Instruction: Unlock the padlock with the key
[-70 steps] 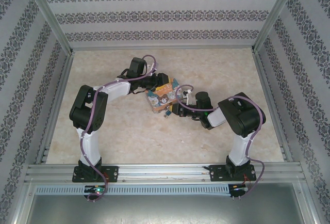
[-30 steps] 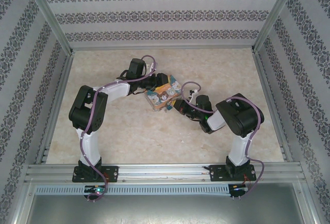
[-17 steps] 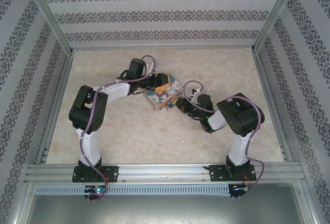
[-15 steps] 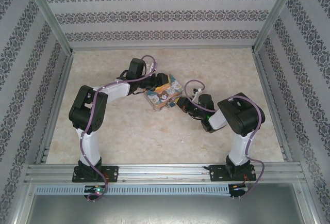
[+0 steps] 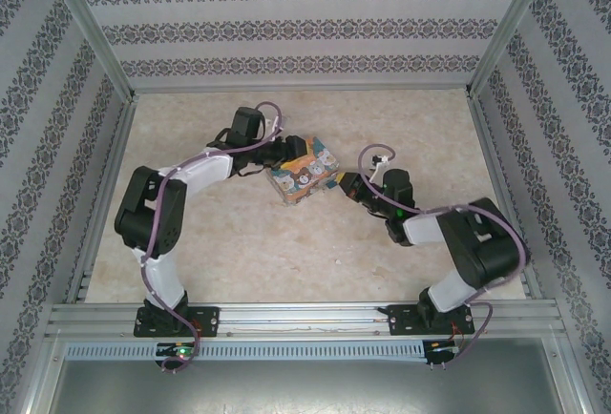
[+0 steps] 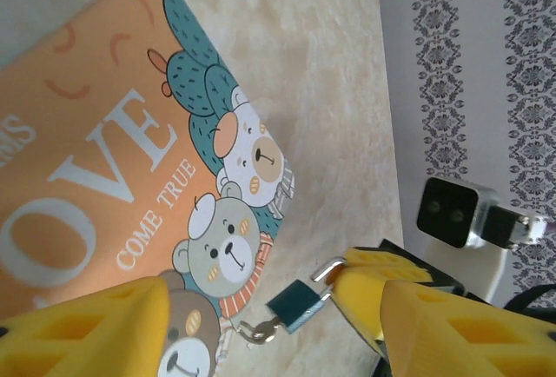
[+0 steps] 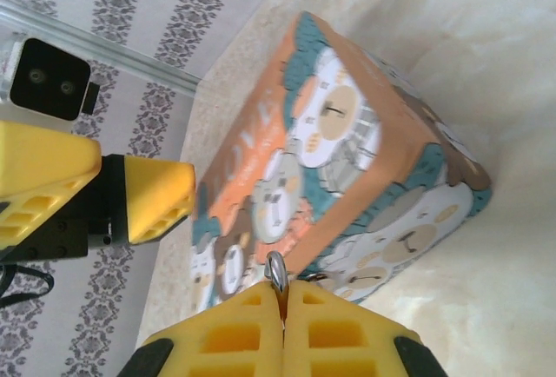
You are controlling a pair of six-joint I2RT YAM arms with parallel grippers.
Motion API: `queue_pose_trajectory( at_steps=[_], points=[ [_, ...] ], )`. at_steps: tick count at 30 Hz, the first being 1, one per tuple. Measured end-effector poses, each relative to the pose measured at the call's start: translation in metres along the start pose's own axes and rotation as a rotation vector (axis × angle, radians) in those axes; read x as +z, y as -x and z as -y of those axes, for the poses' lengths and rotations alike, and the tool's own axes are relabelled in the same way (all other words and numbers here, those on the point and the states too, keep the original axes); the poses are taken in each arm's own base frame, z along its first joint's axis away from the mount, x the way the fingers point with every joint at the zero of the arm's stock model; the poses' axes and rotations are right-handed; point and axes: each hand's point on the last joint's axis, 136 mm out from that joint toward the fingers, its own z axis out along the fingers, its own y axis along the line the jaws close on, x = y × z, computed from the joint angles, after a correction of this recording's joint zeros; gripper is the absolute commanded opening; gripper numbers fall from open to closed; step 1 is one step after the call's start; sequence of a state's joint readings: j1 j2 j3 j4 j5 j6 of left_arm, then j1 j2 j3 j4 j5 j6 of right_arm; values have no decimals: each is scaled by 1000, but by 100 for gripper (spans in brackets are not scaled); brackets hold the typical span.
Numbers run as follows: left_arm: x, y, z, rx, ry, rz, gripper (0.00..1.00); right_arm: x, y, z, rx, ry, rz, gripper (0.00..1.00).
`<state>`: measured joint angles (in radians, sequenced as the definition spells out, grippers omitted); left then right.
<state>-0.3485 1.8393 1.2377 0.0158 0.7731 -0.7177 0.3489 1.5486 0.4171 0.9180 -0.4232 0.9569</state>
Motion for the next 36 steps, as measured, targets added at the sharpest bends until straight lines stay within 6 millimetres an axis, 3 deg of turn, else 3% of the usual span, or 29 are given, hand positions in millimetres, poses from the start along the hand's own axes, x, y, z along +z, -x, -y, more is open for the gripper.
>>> queue_pose_trajectory(
  at_steps=[6,10,14,18,22,28,36],
  points=[
    [-59,25,22,106,37,142,71,-27,2,-24,-110,-34,-27,0],
    [-94,28,29,180,78,215,78,-45,0,-36,-162,-73,-64,0],
    [-120,25,27,239,125,262,87,-61,-8,-50,-208,-95,-114,0],
    [-147,17,13,265,187,308,94,-73,-25,-60,-240,-120,-192,0],
    [-172,10,-3,276,257,349,99,-85,-44,-56,-249,-174,-269,0],
    [-200,-3,-13,335,360,381,100,-98,-70,-43,-239,-257,-368,0],
    [-217,-27,-26,429,452,399,100,-103,-98,-24,-214,-339,-492,0]
  ],
)
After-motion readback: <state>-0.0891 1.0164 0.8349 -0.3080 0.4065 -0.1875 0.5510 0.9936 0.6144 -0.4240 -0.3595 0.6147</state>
